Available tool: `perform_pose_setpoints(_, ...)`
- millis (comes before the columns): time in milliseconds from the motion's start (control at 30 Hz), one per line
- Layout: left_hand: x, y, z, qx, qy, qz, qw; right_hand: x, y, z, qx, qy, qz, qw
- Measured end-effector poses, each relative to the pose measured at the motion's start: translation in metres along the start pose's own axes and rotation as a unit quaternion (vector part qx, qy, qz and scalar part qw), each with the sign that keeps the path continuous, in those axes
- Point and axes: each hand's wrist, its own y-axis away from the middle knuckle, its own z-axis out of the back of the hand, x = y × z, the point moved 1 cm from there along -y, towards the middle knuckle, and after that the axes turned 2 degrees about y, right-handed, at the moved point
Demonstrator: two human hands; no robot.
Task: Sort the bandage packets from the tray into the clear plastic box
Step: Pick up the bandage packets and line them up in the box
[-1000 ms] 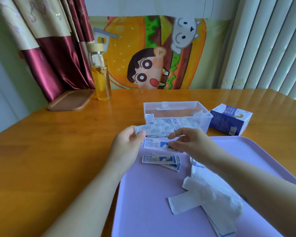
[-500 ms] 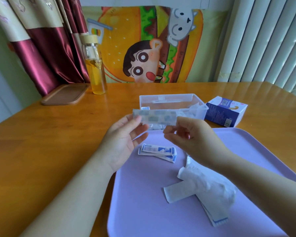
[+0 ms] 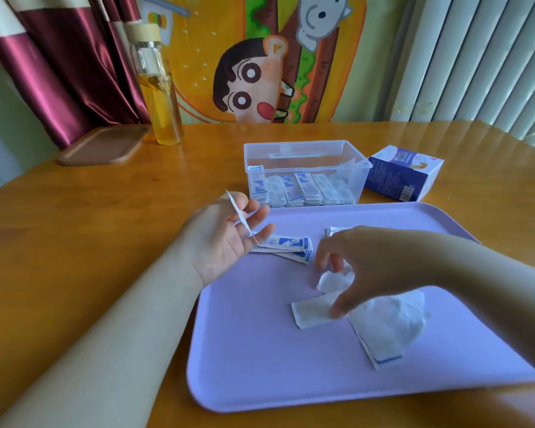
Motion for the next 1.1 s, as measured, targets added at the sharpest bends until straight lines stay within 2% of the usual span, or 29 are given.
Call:
perform_pose_setpoints(133, 0.001, 0.001, 0.0, -0.013, 0.014, 0.03, 0.999, -0.005, -0.012, -0.002, 0.029, -0.07, 0.031, 0.997)
perform_pose_setpoints(333, -0.001, 0.0, 0.005, -0.032, 0.137, 0.094, 0.986, -0.023, -0.014, 0.007, -0.014, -0.159, -0.006, 0.987)
perform_pose_setpoints(467, -0.001, -0.007, 0.011, -0.067, 0.172, 0.092, 0.978, -0.037, -0.012, 0.025, -0.122, -0.239, -0.042, 0.962)
perform_pose_setpoints(600, -0.003, -0.01, 0.017, -0.065, 0.176, 0.118, 0.975, -0.031, -0.02, 0.038, -0.26, -0.343, -0.041, 0.902)
perform_pose_setpoints(667, -0.005, -0.008, 0.018, -0.061, 0.153, 0.115, 0.98, -0.024, -0.025, 0.039, -0.295, -0.389, -0.022, 0.872)
perform_pose_setpoints(733, -0.007, -0.006, 0.017, -0.057, 0.098, 0.1, 0.989, -0.019, -0.03, 0.037, -0.304, -0.413, -0.006, 0.859)
perform_pose_setpoints(800, -0.009, -0.003, 0.012, -0.048, -0.047, 0.061, 0.996, -0.015, -0.035, 0.034, -0.297, -0.415, 0.001, 0.86)
perform_pose_setpoints(867, -0.006, 0.002, 0.004, -0.033, -0.208, 0.015, 0.977, -0.013, -0.038, 0.031, -0.282, -0.433, 0.007, 0.856)
perform_pose_setpoints(900, -0.003, 0.004, 0.001, -0.02, -0.252, -0.001, 0.968, -0.012, -0.04, 0.03, -0.275, -0.456, 0.014, 0.846)
perform_pose_setpoints(1000, 0.0, 0.006, -0.002, -0.002, -0.245, -0.019, 0.969, -0.011, -0.045, 0.027, -0.26, -0.503, 0.053, 0.822)
perform_pose_setpoints(1100, -0.008, 0.003, 0.005, -0.034, -0.214, -0.046, 0.975, -0.007, -0.051, 0.019, -0.226, -0.48, 0.091, 0.843)
